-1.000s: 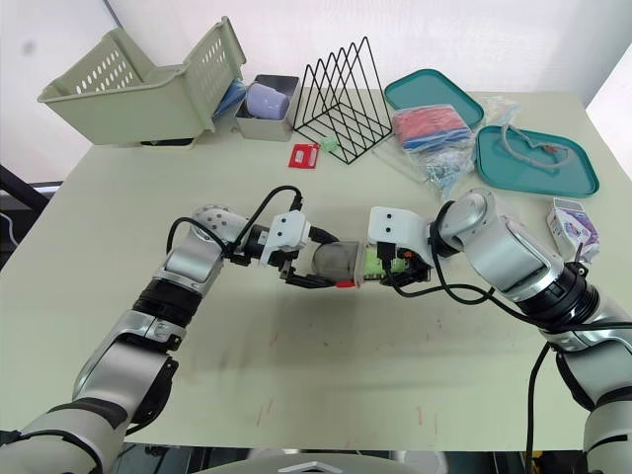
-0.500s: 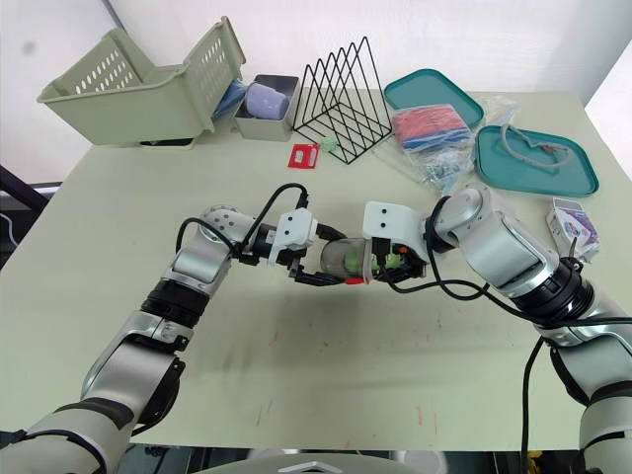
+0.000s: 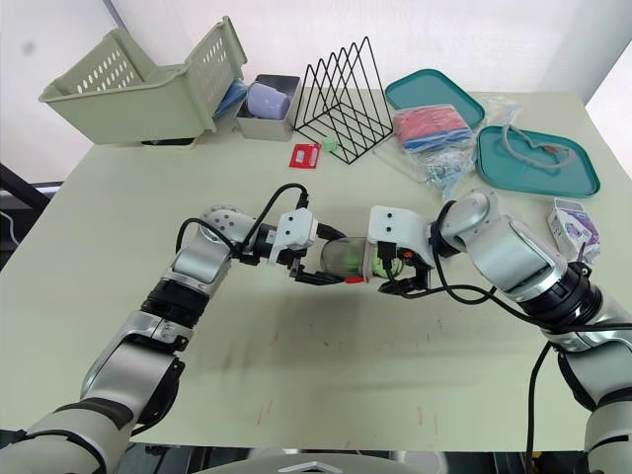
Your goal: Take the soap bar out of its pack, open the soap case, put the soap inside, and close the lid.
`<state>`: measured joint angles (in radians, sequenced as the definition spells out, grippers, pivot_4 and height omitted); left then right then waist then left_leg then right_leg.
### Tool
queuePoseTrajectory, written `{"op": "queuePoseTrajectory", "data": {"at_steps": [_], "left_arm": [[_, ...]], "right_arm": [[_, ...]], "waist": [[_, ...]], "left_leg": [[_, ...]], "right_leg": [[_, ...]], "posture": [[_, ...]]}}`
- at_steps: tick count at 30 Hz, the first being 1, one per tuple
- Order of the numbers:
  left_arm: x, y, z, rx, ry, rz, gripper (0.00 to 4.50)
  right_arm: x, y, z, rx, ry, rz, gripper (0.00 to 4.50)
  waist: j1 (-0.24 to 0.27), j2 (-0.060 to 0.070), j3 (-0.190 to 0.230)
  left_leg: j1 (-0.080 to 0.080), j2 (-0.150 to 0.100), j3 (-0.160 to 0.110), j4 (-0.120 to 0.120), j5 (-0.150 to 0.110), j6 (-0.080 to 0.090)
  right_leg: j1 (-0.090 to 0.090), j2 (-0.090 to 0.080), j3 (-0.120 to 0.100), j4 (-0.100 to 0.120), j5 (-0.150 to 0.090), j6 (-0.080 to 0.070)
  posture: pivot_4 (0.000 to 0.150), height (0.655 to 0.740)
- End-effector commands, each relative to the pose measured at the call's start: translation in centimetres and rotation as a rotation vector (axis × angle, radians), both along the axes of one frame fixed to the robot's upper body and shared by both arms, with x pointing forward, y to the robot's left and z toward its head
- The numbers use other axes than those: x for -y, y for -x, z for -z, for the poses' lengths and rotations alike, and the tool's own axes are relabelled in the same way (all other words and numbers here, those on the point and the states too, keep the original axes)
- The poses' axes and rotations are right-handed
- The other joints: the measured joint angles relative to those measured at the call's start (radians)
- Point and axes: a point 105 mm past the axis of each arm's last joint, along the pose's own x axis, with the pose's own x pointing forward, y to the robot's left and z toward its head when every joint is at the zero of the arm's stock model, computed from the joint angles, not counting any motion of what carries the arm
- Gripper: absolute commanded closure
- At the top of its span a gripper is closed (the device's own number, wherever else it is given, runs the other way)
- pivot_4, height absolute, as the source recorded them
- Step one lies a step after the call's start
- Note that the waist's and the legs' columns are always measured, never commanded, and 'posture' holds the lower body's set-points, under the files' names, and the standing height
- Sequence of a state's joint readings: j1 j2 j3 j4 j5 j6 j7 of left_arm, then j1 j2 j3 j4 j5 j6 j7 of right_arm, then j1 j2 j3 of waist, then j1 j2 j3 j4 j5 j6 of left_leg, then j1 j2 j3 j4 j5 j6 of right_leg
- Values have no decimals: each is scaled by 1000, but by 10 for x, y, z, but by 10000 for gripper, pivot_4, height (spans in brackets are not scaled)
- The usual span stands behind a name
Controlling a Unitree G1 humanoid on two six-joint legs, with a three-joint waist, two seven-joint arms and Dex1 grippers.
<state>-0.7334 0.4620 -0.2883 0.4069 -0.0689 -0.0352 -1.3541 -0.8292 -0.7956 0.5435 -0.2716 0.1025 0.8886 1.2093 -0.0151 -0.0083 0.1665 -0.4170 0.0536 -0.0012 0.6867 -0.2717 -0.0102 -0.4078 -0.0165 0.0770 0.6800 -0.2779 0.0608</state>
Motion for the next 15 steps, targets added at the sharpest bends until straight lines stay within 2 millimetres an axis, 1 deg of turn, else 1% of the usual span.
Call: {"op": "queuePoseTrajectory", "data": {"at_steps": [1, 7, 13, 15], "left_arm": [[1, 1, -10, 41, 12, 15, 10178], [1, 2, -9, 34, 10, 18, 10178], [0, 2, -9, 36, 9, 17, 10178], [0, 2, -9, 38, 9, 16, 10178]], "right_arm": [[14, -5, -12, 62, -15, 22, 462], [15, -9, -17, 89, -56, 33, 462], [37, -21, -17, 127, -35, 84, 462], [37, -22, -17, 139, -47, 70, 5502]], "waist": [[1, 0, 0], [-2, 0, 0], [4, 0, 0], [2, 0, 0]], "left_leg": [[0, 0, 0, 0, 0, 0], [0, 0, 0, 0, 0, 0], [0, 0, 0, 0, 0, 0], [0, 0, 0, 0, 0, 0]], "right_leg": [[0, 0, 0, 0, 0, 0], [0, 0, 0, 0, 0, 0], [0, 0, 0, 0, 0, 0], [0, 0, 0, -1, 0, 0]], "posture": [[1500, 7400], [1500, 7400], [1500, 7400], [1500, 7400]]}}
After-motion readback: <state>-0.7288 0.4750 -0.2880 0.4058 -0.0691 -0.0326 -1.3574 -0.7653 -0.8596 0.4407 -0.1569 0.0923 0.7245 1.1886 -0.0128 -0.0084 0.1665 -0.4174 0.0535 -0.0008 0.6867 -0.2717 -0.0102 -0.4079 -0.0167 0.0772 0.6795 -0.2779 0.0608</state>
